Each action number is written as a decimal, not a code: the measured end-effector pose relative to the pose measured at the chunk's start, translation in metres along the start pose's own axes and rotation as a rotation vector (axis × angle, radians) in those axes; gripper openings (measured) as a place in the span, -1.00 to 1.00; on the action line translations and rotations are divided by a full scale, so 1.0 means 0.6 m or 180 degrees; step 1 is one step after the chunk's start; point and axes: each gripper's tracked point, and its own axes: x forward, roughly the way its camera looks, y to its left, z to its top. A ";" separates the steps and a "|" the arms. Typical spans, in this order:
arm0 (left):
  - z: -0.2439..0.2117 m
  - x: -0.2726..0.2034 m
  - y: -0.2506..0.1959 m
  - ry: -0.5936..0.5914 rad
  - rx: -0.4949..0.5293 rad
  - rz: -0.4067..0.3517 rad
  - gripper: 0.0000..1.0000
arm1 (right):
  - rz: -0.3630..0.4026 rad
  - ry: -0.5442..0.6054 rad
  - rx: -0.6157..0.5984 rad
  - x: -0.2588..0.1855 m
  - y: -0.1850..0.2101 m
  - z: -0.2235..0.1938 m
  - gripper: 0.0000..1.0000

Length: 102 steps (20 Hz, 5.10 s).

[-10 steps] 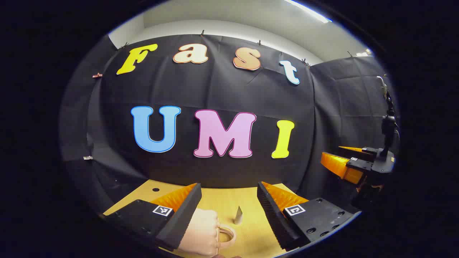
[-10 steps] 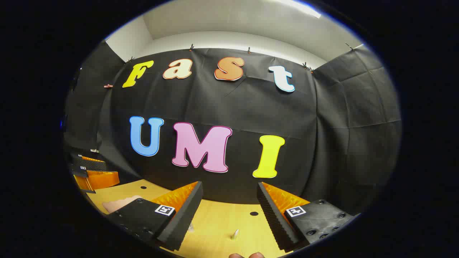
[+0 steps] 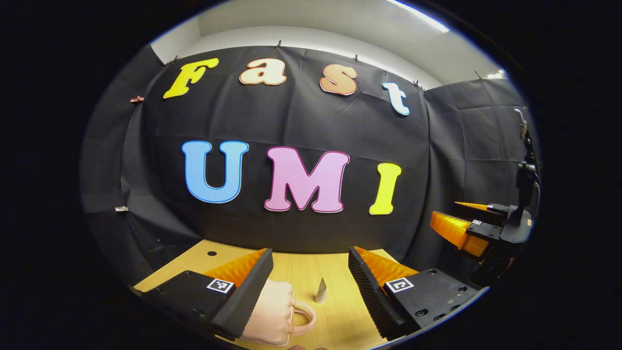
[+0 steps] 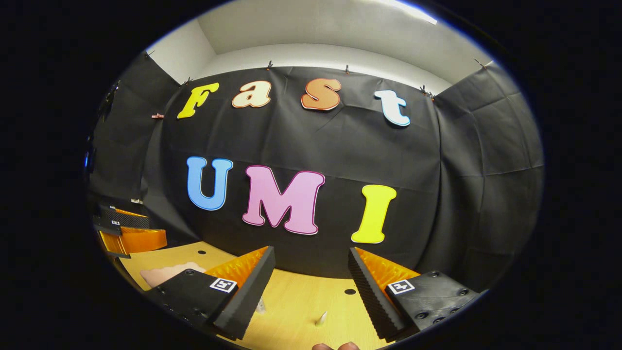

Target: First open the suitcase, pack the skin care products into it, and then close the suitcase.

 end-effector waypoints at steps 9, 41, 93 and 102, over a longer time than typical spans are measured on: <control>-0.019 0.017 -0.019 0.0090 -0.0078 -0.0108 0.94 | -0.0018 0.0003 0.0051 0.004 -0.010 -0.003 0.92; -0.597 0.192 -0.015 0.3404 0.0523 0.0018 -0.58 | -0.0699 0.0501 0.0377 -0.083 -0.293 -0.144 0.92; -0.142 0.254 0.517 0.0740 0.0313 0.0065 0.97 | -0.0292 0.0419 -0.0019 0.224 0.080 -0.137 0.92; -0.295 0.271 0.014 0.1376 0.0131 -0.1531 0.99 | 0.0082 0.0415 0.0038 0.214 0.036 -0.162 0.92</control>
